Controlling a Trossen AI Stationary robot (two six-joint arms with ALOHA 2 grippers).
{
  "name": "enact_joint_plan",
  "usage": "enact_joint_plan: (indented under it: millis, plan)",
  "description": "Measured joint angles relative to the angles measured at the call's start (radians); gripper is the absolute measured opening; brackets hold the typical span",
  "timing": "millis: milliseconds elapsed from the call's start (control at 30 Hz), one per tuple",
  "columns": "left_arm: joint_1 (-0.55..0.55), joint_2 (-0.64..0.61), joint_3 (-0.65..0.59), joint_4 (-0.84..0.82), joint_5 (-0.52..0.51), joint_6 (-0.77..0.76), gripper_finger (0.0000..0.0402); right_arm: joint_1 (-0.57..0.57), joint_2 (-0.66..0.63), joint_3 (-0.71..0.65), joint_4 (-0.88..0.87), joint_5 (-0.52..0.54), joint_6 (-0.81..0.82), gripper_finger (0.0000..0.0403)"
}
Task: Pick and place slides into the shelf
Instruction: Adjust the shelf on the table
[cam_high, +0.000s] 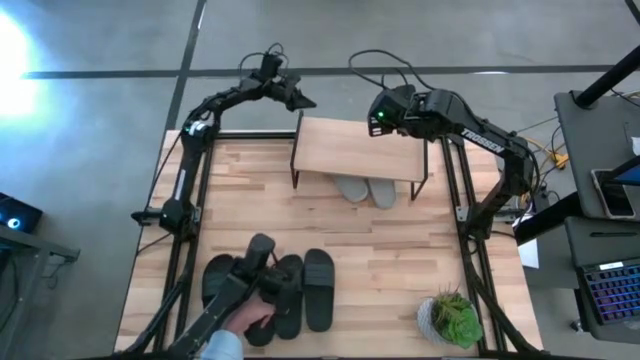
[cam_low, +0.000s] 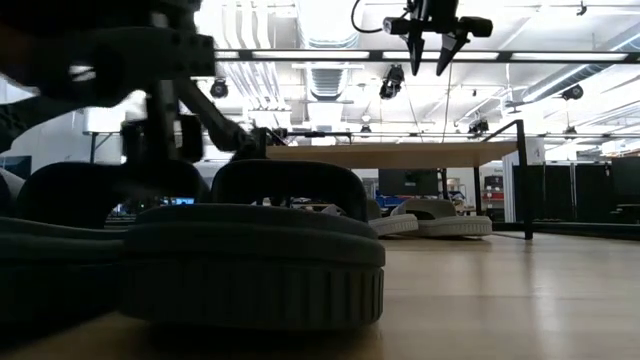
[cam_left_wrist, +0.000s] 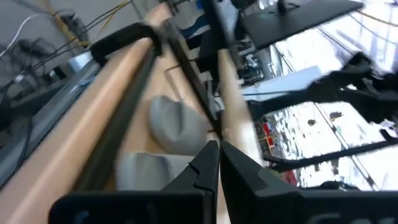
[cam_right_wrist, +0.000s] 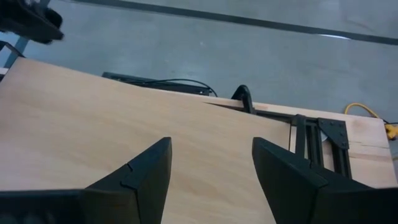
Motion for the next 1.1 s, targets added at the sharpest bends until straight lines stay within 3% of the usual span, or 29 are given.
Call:
enact_joint_plan:
  millis: [133, 300, 467, 633, 767, 967, 1100]
  plan:
    - [0.001, -0.049, -0.073, -0.172, -0.012, 0.2, 0.0, 0.0, 0.0, -0.001, -0.001, 0.0, 0.0, 0.0215]
    - [-0.003, -0.122, -0.135, -0.35, -0.117, 0.456, 0.0, 0.0, 0.0, -0.002, 0.0, 0.0, 0.0, 0.0215]
    - [-0.028, -0.152, -0.18, -0.465, -0.213, 0.555, 0.0, 0.0, 0.0, -0.003, 0.001, 0.0, 0.0, 0.0215]
    - [-0.057, -0.155, -0.227, -0.608, -0.245, 0.673, 0.0, 0.0, 0.0, -0.003, 0.004, 0.0, 0.0, 0.0215]
    - [-0.07, -0.155, -0.241, -0.591, -0.252, 0.701, 0.0, 0.0, 0.0, -0.003, 0.01, 0.0, 0.0, 0.0215]
    - [-0.068, -0.155, -0.191, -0.558, -0.4, 0.705, 0.0, 0.0, 0.0, -0.003, 0.021, -0.003, 0.002, 0.0215]
    - [-0.092, -0.148, -0.182, -0.564, -0.469, 0.798, 0.0, 0.002, 0.0, -0.003, 0.022, -0.043, 0.003, 0.0215]
